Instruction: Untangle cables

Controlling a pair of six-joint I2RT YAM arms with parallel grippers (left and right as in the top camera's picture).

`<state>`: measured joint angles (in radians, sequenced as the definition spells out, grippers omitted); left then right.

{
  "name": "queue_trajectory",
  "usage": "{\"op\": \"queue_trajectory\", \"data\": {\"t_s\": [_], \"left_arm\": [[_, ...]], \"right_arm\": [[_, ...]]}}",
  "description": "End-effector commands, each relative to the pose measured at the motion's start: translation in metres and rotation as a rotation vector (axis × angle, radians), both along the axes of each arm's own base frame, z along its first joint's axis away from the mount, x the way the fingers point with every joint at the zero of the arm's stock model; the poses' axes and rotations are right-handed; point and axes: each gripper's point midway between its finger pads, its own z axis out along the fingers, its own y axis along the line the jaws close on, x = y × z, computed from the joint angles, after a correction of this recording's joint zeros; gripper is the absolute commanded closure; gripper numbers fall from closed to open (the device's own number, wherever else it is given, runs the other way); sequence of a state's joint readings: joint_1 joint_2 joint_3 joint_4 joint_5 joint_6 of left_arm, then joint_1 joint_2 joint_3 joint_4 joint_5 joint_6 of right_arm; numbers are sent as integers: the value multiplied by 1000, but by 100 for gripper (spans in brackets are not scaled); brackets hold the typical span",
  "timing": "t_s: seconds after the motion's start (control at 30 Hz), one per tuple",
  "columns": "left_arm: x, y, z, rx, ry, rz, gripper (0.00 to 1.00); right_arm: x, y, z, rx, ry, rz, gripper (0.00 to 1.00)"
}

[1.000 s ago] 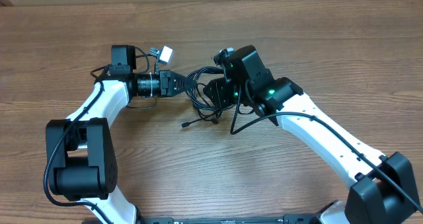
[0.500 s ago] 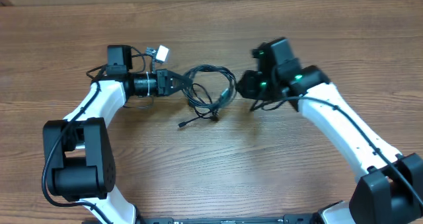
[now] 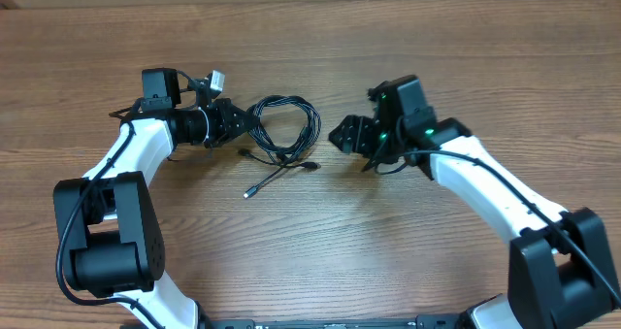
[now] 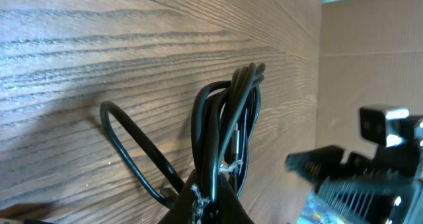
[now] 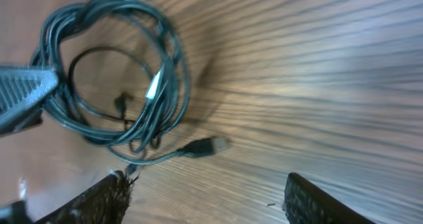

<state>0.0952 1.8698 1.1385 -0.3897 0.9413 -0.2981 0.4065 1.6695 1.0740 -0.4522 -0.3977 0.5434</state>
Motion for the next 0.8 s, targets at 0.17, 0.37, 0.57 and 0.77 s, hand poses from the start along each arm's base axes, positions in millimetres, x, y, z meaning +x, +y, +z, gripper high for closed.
{"op": "queue_trajectory", "data": {"t_s": [0.17, 0.37, 0.57, 0.77], "left_arm": [[-5, -25, 54, -222, -237, -196, 96], [-17, -34, 89, -362, -433, -339, 96], [-18, -35, 105, -402, -555, -404, 96], [-19, -37, 105, -401, -559, -409, 96]], "right_arm": [[-16, 36, -23, 61, 44, 83, 26], [-8, 42, -15, 91, -1, 91, 25], [-13, 67, 10, 248, -38, 198, 23], [-19, 77, 9, 237, -50, 220, 23]]}}
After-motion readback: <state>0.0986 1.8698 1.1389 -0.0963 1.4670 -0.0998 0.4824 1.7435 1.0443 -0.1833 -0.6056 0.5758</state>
